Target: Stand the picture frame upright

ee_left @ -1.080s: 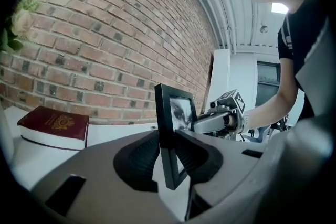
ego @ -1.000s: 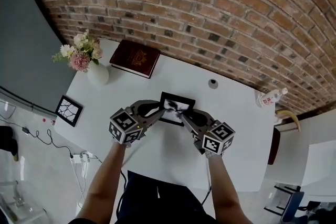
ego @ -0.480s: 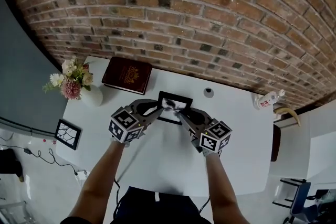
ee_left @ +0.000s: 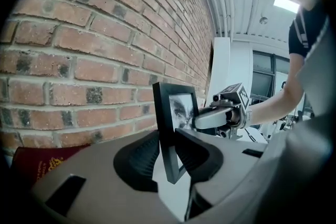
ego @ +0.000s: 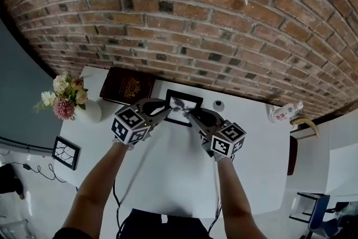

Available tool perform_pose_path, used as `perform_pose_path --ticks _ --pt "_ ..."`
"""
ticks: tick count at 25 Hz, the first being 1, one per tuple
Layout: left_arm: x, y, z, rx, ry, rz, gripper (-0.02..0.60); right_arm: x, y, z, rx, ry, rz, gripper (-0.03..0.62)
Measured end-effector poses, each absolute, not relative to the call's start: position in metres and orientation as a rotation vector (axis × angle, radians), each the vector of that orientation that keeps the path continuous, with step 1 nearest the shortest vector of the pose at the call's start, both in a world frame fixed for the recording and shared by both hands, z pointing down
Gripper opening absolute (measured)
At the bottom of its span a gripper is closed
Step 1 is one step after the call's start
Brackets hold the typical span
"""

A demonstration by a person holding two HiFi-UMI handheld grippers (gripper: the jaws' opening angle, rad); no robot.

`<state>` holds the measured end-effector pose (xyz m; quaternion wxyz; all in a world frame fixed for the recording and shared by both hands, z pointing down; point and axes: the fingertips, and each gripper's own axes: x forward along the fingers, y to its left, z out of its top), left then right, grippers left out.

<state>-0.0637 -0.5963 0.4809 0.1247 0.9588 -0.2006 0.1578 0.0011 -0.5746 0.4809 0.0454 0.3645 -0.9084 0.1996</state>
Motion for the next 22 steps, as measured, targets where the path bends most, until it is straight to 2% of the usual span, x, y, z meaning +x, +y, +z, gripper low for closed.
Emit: perform_pose_path --ticks 3,8,13,22 --pt "-0.057 -0.617 0.475 2.817 -0.595 0.451 0.103 0.008 -0.595 0.476 1.121 -2.781 0.575 0.094" --pt "-0.056 -0.645 0.468 2.764 -0.664 0.272 0.094 0.012 -0.626 0.467 1.078 -2.788 0.490 0.094" --pt "-0.050 -0.669 0.460 2.847 -0.668 0.462 0.101 0.015 -0.648 0.461 1.084 -2.809 0.450 0.094" --pt "-0.023 -0.706 0.465 2.853 -0.646 0.490 0.103 0.042 -0.683 0.466 1.168 -2.793 0.454 0.094"
